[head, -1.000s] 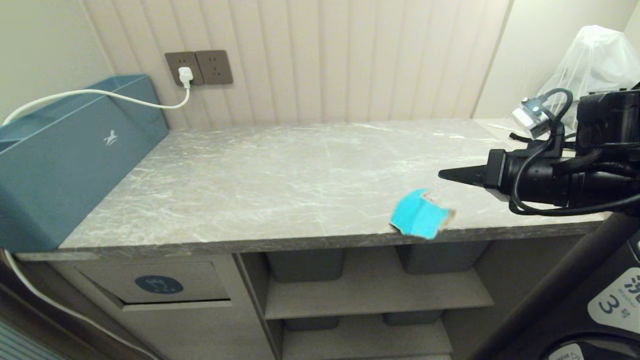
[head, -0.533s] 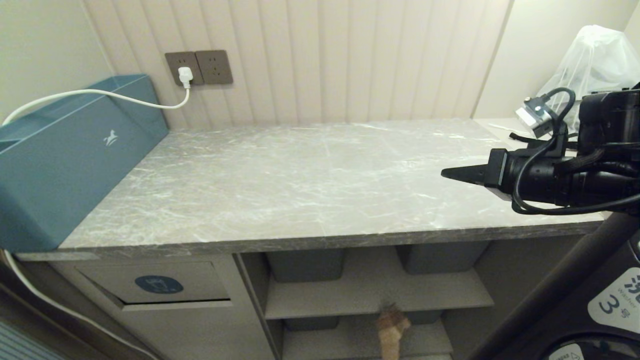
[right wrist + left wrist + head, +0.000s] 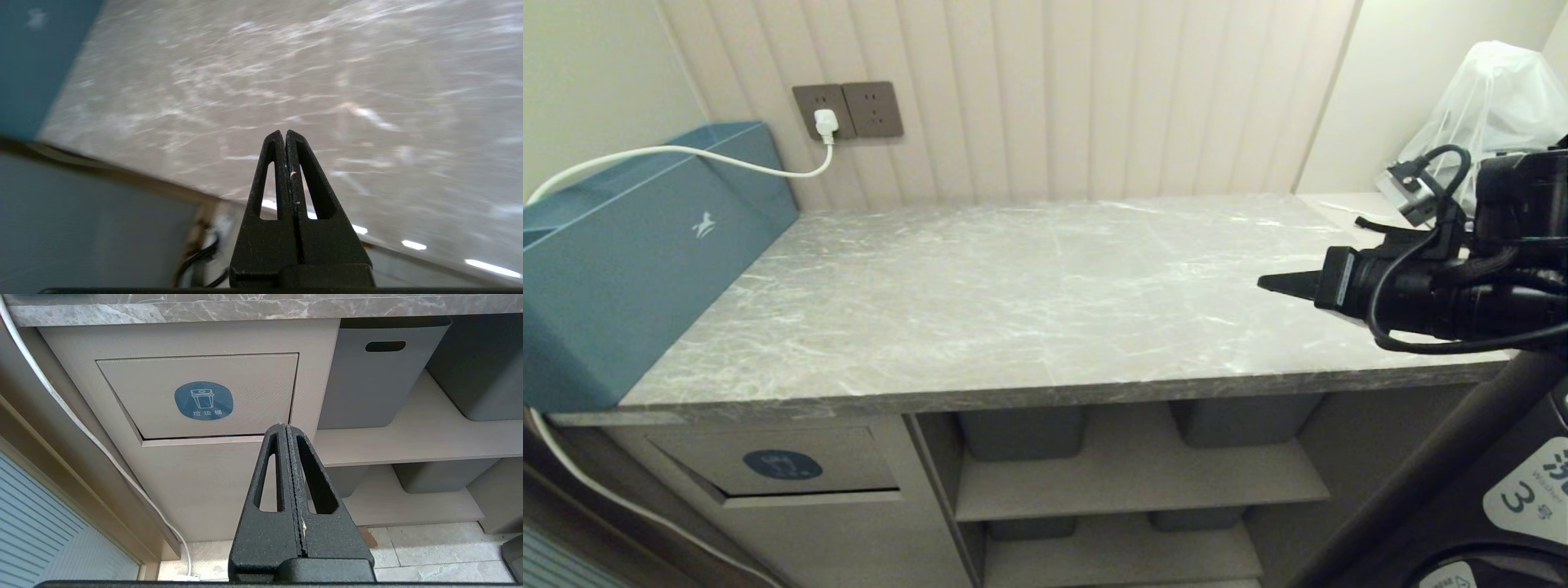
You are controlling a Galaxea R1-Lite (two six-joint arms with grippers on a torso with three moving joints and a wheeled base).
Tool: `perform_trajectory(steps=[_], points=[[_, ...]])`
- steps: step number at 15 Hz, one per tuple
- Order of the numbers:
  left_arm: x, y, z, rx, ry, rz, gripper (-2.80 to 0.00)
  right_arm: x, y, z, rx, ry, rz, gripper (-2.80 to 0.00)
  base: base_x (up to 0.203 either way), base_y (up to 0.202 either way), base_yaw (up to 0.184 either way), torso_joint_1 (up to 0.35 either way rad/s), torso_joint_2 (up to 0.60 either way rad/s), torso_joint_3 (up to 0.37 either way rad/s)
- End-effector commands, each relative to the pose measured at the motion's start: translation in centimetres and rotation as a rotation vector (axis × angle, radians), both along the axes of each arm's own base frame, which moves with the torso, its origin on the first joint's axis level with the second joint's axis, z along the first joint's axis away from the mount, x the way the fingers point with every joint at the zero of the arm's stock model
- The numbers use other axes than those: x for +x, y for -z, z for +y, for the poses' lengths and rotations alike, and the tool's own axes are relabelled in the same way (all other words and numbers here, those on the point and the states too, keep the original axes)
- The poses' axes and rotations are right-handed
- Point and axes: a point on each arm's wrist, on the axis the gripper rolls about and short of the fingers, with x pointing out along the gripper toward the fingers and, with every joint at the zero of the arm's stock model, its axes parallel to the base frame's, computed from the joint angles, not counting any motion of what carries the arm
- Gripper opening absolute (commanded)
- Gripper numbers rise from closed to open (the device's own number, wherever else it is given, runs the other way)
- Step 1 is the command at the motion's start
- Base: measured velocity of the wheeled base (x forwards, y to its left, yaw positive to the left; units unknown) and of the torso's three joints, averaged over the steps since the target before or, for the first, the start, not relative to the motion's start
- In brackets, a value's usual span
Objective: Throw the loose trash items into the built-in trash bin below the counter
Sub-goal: Pick up the garbage
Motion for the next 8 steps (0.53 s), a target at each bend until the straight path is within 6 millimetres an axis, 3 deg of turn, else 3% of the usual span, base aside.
perform_trajectory(steps=[1, 4, 8], points=[[0.0, 0.0, 0.0, 0.0, 0.0, 0.0, -2.8, -2.6, -1.1, -0.8, -0.075, 0.12, -0.081, -2.8, 0.0, 0.0, 0.0, 0.0, 0.0, 0.0], [0.0, 0.0, 0.0, 0.0, 0.001, 0.001, -2.8, -7.9, -0.6, -2.5, -0.159, 0.299, -0.133, -2.8, 0.0, 0.0, 0.0, 0.0, 0.0, 0.0], [0.0, 0.0, 0.0, 0.0, 0.0, 0.001, -2.8, -15.1, 3.3, -5.5, -0.216, 0.497, -0.116, -2.8, 0.0, 0.0, 0.0, 0.0, 0.0, 0.0]])
